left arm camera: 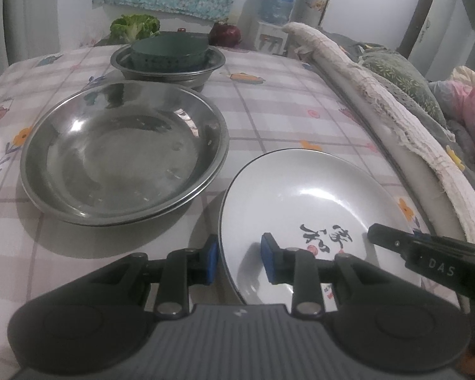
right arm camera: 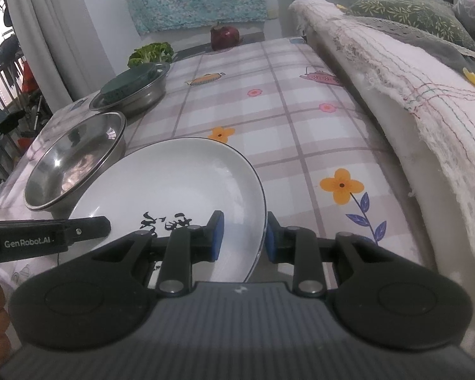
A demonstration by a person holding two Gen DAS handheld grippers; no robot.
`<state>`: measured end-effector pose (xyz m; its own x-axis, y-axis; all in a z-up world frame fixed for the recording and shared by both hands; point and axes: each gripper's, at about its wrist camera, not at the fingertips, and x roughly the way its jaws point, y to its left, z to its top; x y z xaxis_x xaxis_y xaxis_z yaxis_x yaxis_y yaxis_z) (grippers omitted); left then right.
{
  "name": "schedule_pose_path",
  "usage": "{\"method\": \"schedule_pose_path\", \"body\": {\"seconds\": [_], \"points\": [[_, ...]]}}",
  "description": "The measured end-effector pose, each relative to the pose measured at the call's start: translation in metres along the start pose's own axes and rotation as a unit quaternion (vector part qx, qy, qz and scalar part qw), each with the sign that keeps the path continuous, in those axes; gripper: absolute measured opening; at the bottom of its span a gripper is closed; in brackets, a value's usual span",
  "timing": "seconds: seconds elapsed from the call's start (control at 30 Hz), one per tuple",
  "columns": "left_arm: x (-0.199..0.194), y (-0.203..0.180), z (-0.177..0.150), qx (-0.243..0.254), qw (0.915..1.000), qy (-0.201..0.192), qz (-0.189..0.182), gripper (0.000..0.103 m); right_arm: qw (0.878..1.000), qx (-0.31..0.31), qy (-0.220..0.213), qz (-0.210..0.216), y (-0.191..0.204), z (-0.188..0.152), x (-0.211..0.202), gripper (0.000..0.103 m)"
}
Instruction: Organize plates and bowls
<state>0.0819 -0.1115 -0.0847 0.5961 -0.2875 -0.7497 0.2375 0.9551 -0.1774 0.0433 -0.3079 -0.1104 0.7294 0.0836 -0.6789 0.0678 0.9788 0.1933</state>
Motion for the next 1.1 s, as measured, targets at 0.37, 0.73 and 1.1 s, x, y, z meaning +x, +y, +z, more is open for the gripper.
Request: {"method": "schedule_pose_path", "body": {"seconds": [0.37, 0.73, 1.1], "points": [[0.0006, 0.0003, 0.0001, 0.0, 1.0, 0.0, -0.001, 0.032, 1.0, -0.004, 0.001, -0.006, 0.0033, -0.0001, 0.0018, 0.029], [0.0007, 0.0009, 0.0003, -0.002, 1.0, 0.0, -0.002, 0.033, 1.0, -0.004, 0.001, -0.005, 0.003, -0.0001, 0.0018, 0.029], [0.0009, 0.0015, 0.0005, -0.002, 1.0, 0.0, -0.002, 0.033, 1.0, -0.004, 0.0, -0.005, 0.0029, -0.0002, 0.0017, 0.029]]}}
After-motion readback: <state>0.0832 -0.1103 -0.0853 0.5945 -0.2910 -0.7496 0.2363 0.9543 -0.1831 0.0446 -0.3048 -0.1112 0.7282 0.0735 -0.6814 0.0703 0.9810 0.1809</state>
